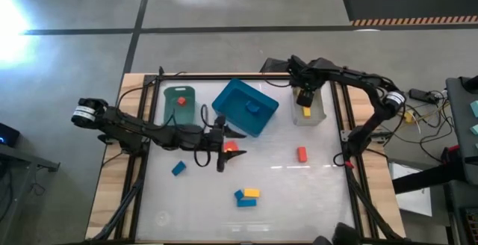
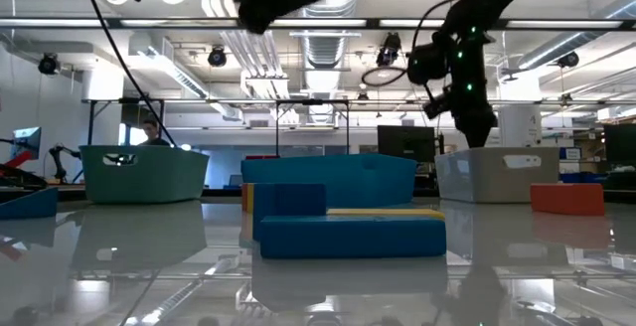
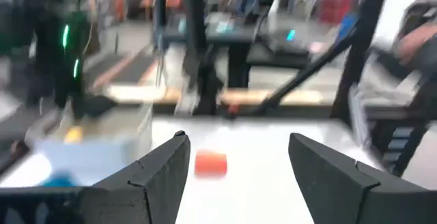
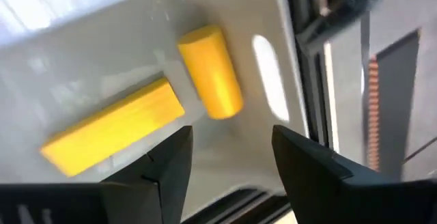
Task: Sort & place blocks by color
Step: Put the orange block into the green bin
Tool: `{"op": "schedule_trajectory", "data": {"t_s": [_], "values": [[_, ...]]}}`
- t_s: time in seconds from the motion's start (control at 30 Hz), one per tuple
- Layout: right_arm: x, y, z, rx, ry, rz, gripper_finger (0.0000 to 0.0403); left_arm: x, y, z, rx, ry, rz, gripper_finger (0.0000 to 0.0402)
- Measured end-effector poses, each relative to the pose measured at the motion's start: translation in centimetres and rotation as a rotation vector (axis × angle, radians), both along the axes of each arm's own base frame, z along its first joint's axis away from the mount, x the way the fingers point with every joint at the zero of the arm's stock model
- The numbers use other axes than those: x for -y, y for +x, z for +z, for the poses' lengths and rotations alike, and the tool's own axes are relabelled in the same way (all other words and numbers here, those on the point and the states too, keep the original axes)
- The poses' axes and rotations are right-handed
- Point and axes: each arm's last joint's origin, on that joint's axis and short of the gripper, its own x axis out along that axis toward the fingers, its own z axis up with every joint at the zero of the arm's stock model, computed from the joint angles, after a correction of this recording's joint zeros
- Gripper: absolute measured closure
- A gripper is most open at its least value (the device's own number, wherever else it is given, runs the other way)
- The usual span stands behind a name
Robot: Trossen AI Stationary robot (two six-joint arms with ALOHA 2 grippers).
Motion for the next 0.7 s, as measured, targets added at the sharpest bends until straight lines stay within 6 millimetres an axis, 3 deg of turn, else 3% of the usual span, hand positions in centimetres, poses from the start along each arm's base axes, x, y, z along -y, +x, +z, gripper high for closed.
{"op": "schedule_trajectory", "data": {"t_s": [0.3,0.5,0.7], "values": [[-3.8,-0.5,5.1,0.292,0.043,-0.244,0.0239,-0.6,-1.2,-3.9,-0.395,-0.14,0.197,0.0168],[-8.0,-0.9,7.7,0.472,0.045,-0.237,0.0258,-0.8,-2.5,-5.7,-0.598,-0.215,0.28,0.0168],[-12.5,-0.5,8.4,0.702,0.033,-0.123,0.0277,-0.8,-2.7,-5.9,-0.631,-0.22,0.293,0.0169]]}}
